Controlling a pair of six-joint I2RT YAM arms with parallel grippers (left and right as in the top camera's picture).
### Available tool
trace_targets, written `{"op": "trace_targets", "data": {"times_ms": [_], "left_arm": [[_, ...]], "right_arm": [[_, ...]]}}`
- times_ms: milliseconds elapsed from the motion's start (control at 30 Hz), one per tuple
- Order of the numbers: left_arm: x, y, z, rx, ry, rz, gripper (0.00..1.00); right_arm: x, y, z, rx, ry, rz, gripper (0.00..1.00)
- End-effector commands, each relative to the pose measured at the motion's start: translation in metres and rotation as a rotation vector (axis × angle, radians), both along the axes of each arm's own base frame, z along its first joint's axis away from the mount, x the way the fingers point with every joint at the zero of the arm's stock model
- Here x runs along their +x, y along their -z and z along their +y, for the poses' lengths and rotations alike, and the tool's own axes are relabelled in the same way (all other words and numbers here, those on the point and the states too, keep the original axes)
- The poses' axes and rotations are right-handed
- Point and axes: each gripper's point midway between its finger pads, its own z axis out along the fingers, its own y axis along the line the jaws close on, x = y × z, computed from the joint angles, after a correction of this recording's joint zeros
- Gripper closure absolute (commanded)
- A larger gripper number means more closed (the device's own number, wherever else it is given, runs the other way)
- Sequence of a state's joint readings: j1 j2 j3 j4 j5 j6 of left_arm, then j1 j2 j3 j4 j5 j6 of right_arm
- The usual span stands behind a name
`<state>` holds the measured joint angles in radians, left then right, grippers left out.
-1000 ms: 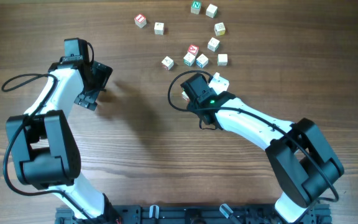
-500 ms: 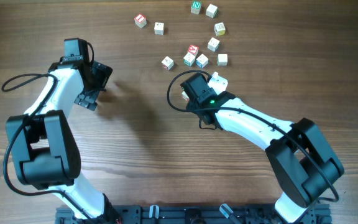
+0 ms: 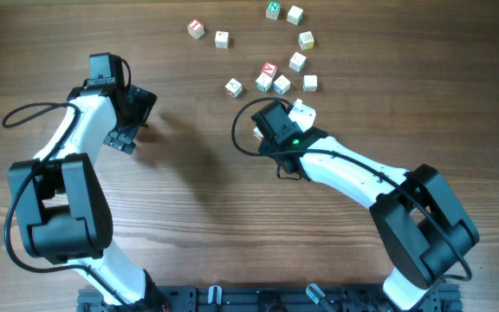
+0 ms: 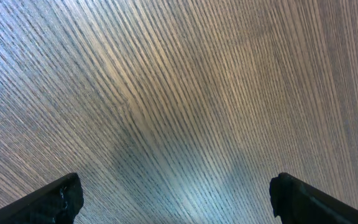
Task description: Form a circle
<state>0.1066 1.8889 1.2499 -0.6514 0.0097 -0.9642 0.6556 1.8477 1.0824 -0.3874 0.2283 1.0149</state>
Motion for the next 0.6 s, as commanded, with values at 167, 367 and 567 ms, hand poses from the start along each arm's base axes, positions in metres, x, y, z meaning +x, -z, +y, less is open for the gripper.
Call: {"op": "trace_targets", "data": {"times_ms": [167,367,567], "left_arm": [[-0.0002,0.0042,0.0003,-0.004,-0.010,0.010,0.00],[-0.0002,0.0042,0.0003,-0.004,-0.010,0.010,0.00],[-0.0002,0.0042,0.0003,-0.004,-0.010,0.010,0.00]], "right_arm": [[-0.0086,0.0163,-0.0060,-0.035,-0.016,0.049,0.95],[-0.0099,0.0231,-0.0045,-0.032,-0.020,0.064,0.95],[-0.0094,0.0228,-0.0027,-0.024,-0.024,0.063,0.95]]}}
